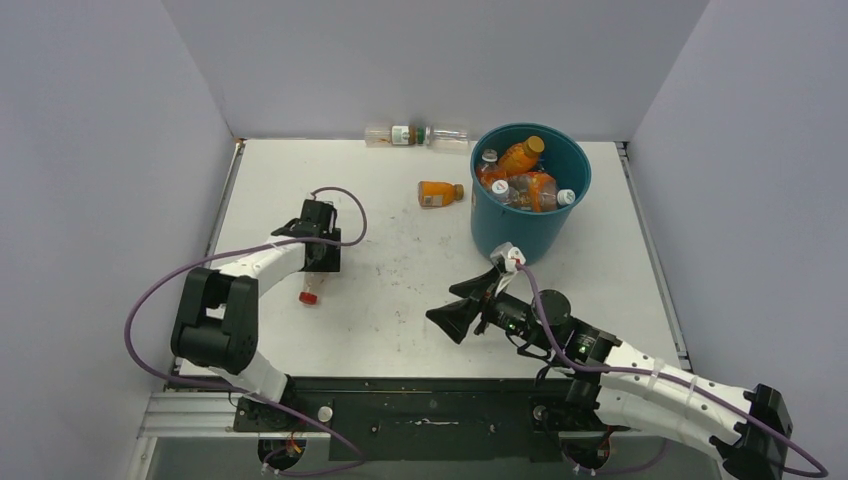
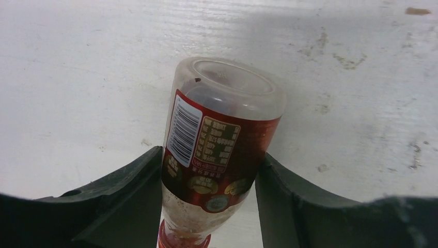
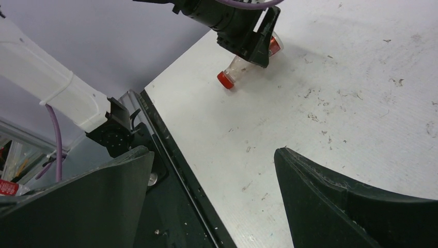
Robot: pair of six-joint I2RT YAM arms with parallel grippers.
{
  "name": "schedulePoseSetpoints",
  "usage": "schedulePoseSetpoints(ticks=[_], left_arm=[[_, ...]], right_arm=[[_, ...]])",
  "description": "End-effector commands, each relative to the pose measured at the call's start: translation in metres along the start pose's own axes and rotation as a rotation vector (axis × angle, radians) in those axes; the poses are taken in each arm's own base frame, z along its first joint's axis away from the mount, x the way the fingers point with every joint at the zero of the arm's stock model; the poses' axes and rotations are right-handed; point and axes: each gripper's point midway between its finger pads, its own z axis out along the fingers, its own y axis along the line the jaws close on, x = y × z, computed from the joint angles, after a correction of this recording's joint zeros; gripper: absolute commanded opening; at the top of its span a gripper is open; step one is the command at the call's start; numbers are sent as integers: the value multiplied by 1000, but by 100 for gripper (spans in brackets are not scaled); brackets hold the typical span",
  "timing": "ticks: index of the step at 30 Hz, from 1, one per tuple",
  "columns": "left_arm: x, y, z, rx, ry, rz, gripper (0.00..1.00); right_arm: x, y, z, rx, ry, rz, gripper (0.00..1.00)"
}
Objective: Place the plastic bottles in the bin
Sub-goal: Pick up the plastic bottle at the center of the board.
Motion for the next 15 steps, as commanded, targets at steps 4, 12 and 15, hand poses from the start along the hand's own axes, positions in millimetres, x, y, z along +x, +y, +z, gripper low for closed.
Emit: schedulePoseSetpoints(ticks=[4, 12, 15], left_arm=[[-74, -35, -117, 345, -385, -197, 18], [-112, -75, -297, 1130, -850, -536, 5], [-104, -81, -320, 1342, -839, -646, 2]], right_arm=[[-8, -10, 6, 32, -122, 93, 90], [-22, 27, 36, 43, -130, -61, 90], [-29, 44, 48, 54, -163, -112, 90]])
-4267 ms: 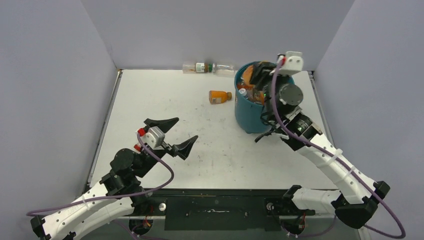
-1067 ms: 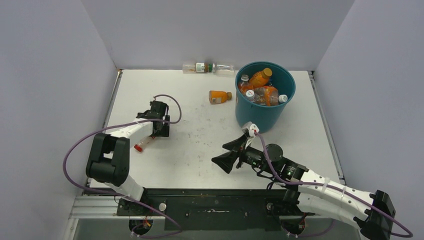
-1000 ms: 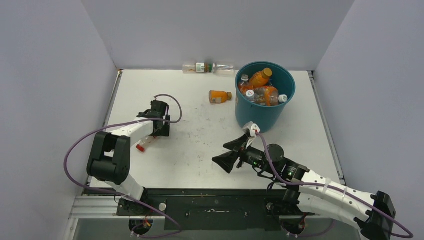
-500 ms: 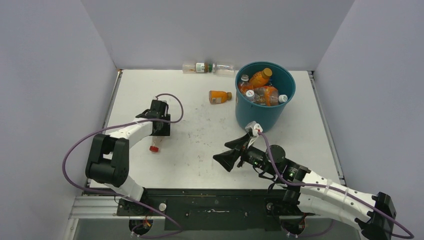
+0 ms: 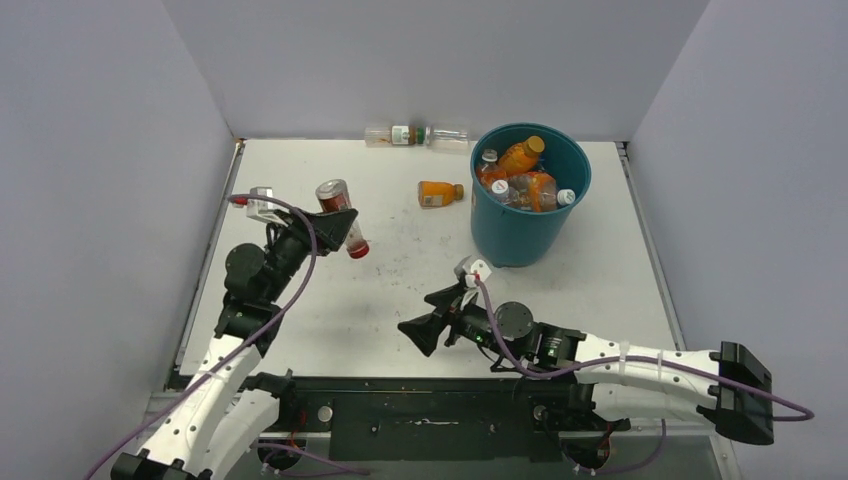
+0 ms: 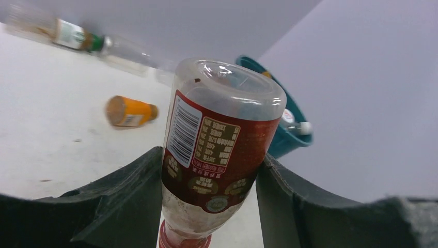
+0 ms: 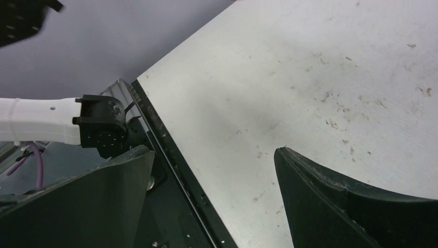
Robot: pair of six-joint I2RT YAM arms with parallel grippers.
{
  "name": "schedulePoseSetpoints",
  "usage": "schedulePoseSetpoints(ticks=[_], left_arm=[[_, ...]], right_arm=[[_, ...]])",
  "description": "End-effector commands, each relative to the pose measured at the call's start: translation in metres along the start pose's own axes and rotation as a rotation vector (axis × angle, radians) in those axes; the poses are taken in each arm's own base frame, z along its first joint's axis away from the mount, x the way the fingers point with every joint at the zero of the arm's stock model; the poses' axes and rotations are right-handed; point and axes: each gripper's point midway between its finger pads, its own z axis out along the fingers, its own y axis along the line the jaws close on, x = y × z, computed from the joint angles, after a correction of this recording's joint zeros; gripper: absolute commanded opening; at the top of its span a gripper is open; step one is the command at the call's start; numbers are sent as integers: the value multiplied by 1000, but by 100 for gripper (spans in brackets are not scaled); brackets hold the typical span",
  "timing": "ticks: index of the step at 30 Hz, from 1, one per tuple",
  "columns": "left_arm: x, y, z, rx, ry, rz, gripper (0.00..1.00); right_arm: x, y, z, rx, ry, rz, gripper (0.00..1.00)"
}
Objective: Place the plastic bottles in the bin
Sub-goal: Pick up the plastic bottle at the center of the board.
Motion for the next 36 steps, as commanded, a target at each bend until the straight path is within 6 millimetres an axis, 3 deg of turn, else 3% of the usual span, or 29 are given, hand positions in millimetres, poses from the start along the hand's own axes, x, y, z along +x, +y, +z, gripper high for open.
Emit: schedulePoseSetpoints(ticks=[1, 4, 9, 12, 22, 24, 32, 33, 34, 36], left_arm=[[-3, -61, -11, 343, -37, -353, 1], [-1, -79, -21, 425, -39, -454, 0], [8, -104, -32, 457, 12, -430, 0], [7, -109, -40, 466, 4, -421, 0], [9, -117, -52, 489, 26, -428, 0], [11, -120, -53, 492, 36, -427, 0], [16, -130, -59, 501, 64, -406, 0], [16, -129, -60, 495, 65, -397, 4], [15, -129, -61, 491, 63, -384, 18], [14, -128, -62, 478, 54, -351, 64]], right_arm=[[-64, 32, 16, 17, -228, -72, 90], [-76, 36, 25, 34, -283, -64, 90], [-84, 36, 44, 86, -293, -95, 90], [-82, 33, 54, 125, -261, -113, 90], [-86, 38, 55, 102, -276, -123, 97], [-88, 41, 57, 89, -280, -125, 91], [-87, 49, 64, 60, -264, -123, 37], [-86, 49, 63, 59, -257, -124, 31], [-87, 49, 61, 58, -253, -125, 26], [-88, 48, 56, 63, -237, -129, 14]])
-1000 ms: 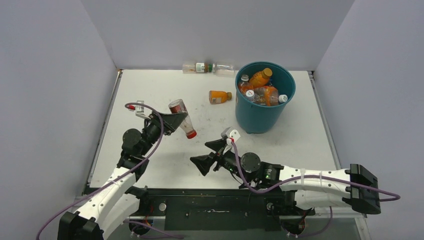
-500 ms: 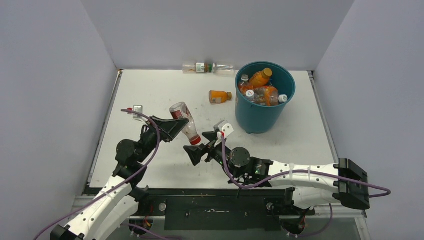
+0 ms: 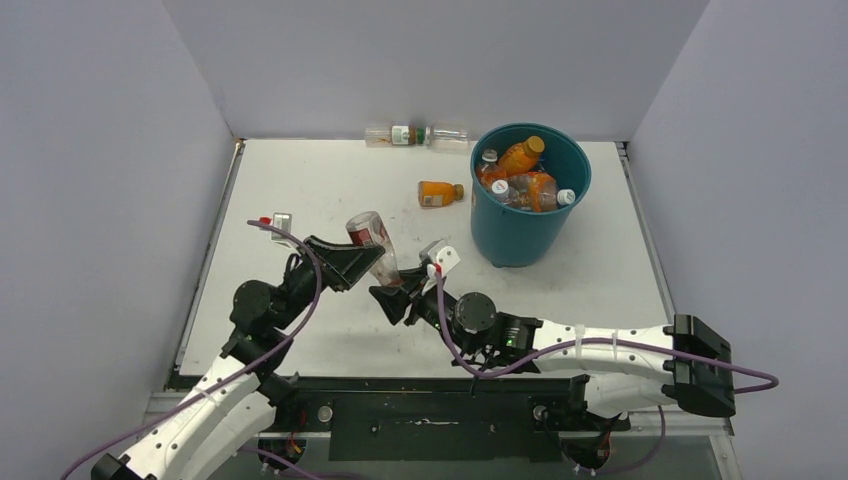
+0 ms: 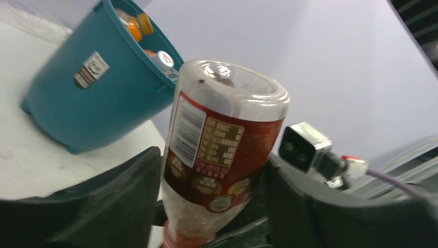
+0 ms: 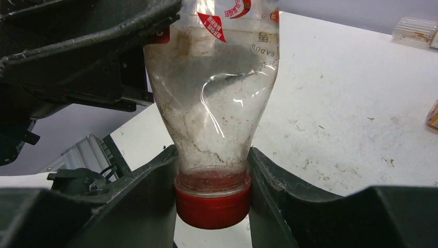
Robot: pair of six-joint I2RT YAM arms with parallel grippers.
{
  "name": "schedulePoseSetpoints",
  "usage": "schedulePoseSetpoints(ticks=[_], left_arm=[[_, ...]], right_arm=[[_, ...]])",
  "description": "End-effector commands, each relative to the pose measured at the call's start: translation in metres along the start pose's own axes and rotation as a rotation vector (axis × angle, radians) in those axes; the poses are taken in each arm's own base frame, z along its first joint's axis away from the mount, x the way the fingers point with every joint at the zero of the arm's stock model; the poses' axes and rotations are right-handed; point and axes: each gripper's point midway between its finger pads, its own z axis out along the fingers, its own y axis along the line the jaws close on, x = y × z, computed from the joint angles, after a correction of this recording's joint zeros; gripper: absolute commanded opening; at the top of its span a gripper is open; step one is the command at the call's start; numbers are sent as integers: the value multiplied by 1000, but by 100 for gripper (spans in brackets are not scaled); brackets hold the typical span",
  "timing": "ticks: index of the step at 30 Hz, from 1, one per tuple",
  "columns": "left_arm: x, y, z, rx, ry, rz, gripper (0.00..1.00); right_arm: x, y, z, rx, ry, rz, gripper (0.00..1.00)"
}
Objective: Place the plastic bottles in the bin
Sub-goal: Pick up the plastic bottle at the center of the board.
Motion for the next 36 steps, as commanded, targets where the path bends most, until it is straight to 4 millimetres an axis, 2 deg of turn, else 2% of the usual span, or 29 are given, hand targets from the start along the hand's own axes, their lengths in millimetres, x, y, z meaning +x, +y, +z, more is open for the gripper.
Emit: schedulePoseSetpoints(ticks=[1, 2, 5, 9, 10, 12, 15, 18, 23, 25, 30, 33, 36], left_arm=[[-16, -35, -3, 60, -37, 109, 93], [-19, -37, -5, 55, -47, 142, 97], [-38, -44, -17, 13, -118, 304, 96], [-59, -65, -36, 15, -151, 776, 96], [-59, -69, -38, 21, -117, 895, 96], [-50, -61, -41, 24, 23, 1150, 96], [-26, -47, -48, 114, 226, 1484, 96], [-19, -36, -47, 151, 311, 1695, 96], [-12, -13, -40, 194, 442, 1954, 96], [-8, -9, -37, 210, 449, 2039, 96], [-2, -13, -27, 203, 420, 2226, 96], [19, -11, -23, 239, 463, 2332, 96], [27, -15, -19, 259, 475, 2372, 96]], right_arm=[[-33, 10, -6, -28, -34, 24, 8], [-36, 8, -9, -22, -19, 16, 6], [-39, 1, -26, -10, 73, -27, 5], [-39, -22, -55, 57, 278, -86, 5], [-40, -27, -64, 74, 324, -93, 5], [-50, -34, -79, 105, 392, -93, 5], [-51, -44, -103, 140, 502, -95, 5], [-51, -47, -115, 152, 582, -77, 5], [-55, -29, -115, 74, 619, -20, 5], [-54, -22, -112, 40, 635, -11, 5], [-36, -11, -96, -14, 704, -4, 5], [-29, -8, -85, -26, 729, -16, 5], [-27, -8, -76, -27, 741, -31, 5]])
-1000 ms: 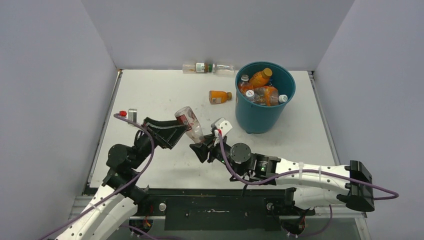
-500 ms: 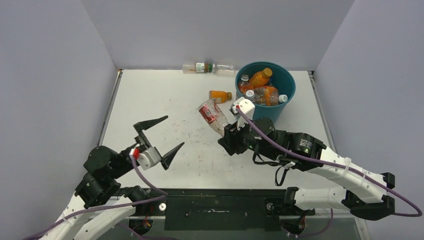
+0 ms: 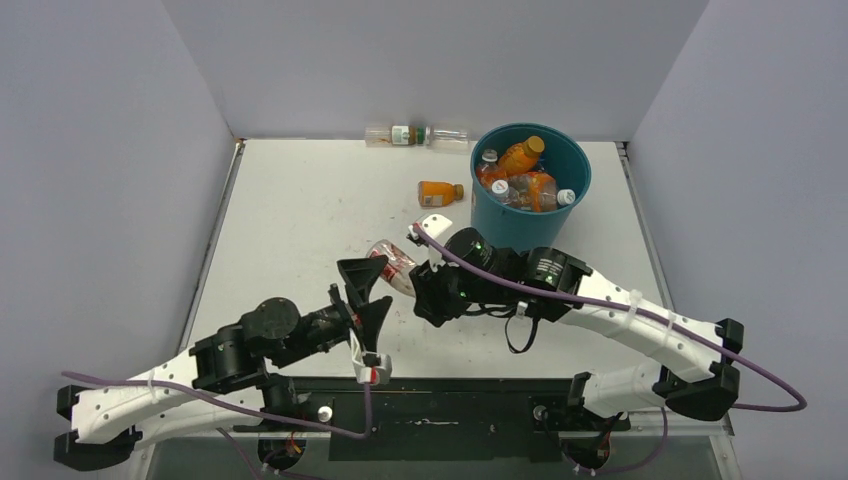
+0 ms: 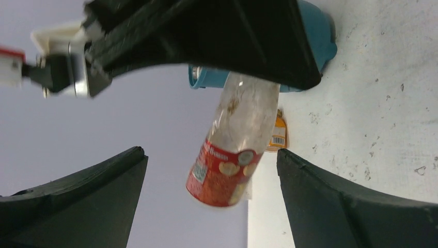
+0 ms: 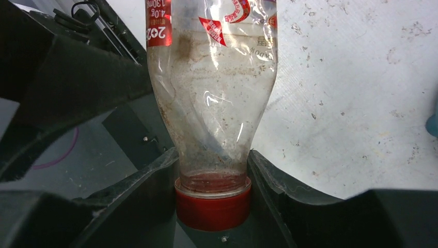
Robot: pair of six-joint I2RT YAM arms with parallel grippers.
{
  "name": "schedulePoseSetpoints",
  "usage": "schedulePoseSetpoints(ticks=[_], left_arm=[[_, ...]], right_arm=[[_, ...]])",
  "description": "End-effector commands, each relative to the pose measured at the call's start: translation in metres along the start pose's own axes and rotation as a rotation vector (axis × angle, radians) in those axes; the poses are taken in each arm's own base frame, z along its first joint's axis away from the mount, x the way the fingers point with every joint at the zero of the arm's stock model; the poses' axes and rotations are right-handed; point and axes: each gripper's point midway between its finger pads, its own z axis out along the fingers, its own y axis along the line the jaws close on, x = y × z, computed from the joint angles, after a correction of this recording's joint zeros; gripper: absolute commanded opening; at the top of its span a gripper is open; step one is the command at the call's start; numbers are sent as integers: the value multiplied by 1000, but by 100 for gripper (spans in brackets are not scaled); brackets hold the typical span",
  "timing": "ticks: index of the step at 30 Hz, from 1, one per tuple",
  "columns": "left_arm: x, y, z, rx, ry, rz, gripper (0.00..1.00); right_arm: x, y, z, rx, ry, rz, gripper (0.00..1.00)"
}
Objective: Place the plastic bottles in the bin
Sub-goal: Pick up the plastic bottle at the center of the board.
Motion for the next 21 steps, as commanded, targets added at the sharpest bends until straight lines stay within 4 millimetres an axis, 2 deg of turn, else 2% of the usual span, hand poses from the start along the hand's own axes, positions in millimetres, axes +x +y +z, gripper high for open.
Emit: schedulePoseSetpoints(ticks=[1, 4, 10, 13, 15, 18, 21], left_arm=[[6, 15, 3, -43, 97, 145, 96], [12, 9, 8, 0, 141, 165, 99], [25, 12, 11, 5, 237, 170, 80], [29, 10, 14, 9, 251, 175, 74], [29, 9, 18, 10, 250, 176, 66], [29, 9, 22, 1, 254, 178, 48], [27, 11, 23, -19, 245, 165, 37]], right_arm=[[-25, 12, -2, -52, -45, -21, 5], [-29, 17, -2, -71, -44, -28, 5], [-27, 18, -9, -85, -47, -31, 5], [-26, 24, -14, -111, -57, -30, 5], [-24, 27, -15, -121, -57, -32, 5], [-23, 28, -17, -123, -57, -33, 5], [-25, 31, -21, -132, -70, -35, 5]])
